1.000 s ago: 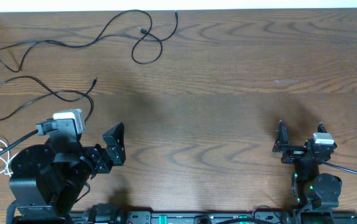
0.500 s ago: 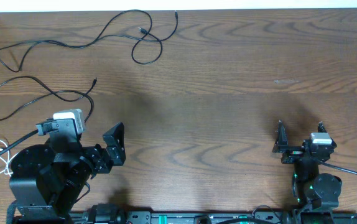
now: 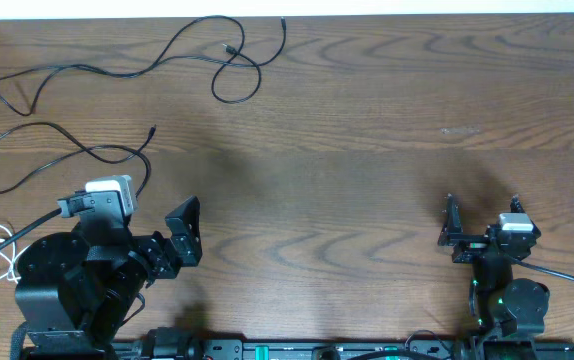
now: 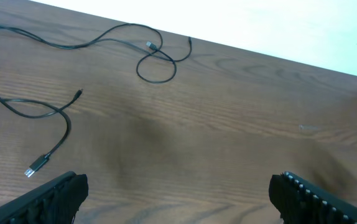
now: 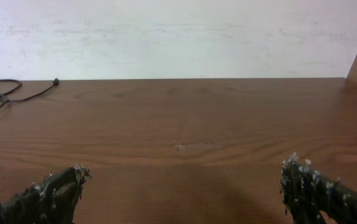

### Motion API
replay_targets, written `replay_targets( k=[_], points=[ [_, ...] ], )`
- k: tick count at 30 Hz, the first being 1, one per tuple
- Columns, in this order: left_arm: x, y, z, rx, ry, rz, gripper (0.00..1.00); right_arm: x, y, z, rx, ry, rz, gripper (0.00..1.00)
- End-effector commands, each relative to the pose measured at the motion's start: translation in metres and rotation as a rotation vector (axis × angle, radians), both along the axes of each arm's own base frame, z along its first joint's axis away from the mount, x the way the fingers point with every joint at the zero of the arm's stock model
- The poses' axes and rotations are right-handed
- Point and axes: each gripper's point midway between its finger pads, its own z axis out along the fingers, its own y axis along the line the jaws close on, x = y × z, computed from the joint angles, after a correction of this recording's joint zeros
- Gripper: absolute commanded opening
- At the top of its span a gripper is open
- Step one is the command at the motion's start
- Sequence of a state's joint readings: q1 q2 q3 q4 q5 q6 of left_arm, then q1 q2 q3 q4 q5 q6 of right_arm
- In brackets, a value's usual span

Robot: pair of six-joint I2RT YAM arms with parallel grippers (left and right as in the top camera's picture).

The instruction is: Untangle cables

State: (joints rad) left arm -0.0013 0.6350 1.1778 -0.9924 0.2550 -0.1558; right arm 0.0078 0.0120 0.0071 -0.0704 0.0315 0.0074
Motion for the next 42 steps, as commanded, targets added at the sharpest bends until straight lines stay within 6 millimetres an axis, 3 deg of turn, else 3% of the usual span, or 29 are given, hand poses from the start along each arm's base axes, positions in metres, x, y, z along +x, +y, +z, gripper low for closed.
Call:
replay_targets(
  k=[1,37,42],
  points=[
    [0.000,0.002,0.001,0.018,-0.004,0.002,0.99,0.000,0.002,-0.001,-0.004,0.000,0.013,0.99],
    [0.000,0.003,0.001,0.021,-0.004,0.007,0.99,0.000,0.002,0.000,-0.004,0.000,0.013,0.99],
    [-0.004,0.003,-0.014,0.023,0.053,0.008,0.99,0.000,0.002,0.000,-0.004,0.000,0.013,0.99]
  ],
)
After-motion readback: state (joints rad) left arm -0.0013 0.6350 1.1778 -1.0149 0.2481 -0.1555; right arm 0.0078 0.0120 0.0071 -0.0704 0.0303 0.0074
